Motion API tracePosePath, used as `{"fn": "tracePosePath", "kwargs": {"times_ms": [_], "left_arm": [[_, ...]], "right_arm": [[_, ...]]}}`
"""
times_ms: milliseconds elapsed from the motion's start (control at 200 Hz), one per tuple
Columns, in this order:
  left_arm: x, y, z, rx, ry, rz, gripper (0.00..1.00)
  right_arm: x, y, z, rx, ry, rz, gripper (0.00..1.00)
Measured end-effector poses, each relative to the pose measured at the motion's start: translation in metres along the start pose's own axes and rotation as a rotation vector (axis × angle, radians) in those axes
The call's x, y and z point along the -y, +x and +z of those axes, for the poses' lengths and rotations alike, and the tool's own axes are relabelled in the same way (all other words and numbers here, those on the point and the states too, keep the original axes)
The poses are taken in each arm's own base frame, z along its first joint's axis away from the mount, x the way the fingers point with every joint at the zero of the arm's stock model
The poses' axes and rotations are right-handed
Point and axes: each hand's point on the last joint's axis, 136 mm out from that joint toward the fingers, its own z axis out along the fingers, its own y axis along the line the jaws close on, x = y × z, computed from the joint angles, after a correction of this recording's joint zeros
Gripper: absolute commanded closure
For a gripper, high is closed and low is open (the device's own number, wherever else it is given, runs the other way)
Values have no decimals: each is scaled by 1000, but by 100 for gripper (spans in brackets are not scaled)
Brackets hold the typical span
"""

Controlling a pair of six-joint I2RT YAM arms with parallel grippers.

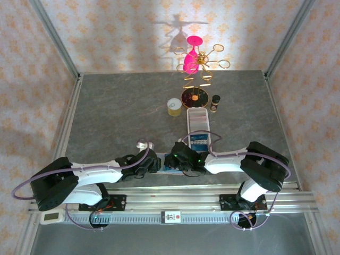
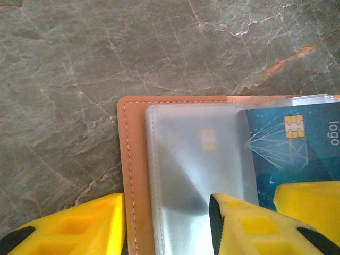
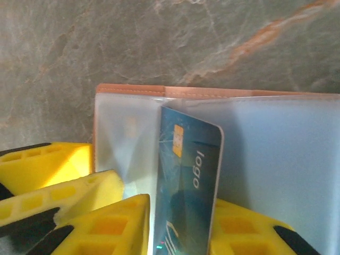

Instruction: Put the credit cards into the card holder

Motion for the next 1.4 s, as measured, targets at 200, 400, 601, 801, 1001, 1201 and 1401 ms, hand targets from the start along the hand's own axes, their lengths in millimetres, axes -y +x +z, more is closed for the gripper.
{"fn": "tracePosePath", "kwargs": {"times_ms": [200, 400, 601, 801, 1001, 1201, 1401], "left_arm": [[-1, -2, 0, 21, 20, -36, 57], [-2, -2, 0, 30, 33, -54, 57], [-2, -3, 1, 35, 39, -60, 57], [-1, -3, 0, 35, 41, -60, 57], [-1, -3, 0, 36, 41, -60, 58], [-1, -3, 0, 35, 41, -60, 58], [-2, -3, 0, 33, 43, -64, 58]], "right_arm": [[-5, 0, 5, -5, -27, 3, 71], [-6, -3, 4, 0, 1, -13, 56], [-5, -10, -10, 38, 31, -31, 42], [8, -9, -12, 37, 89, -44, 52], [12, -9, -13, 33, 123, -58, 69], [10, -11, -9, 27, 136, -73, 77], [7, -11, -1, 15, 143, -82, 80]]}}
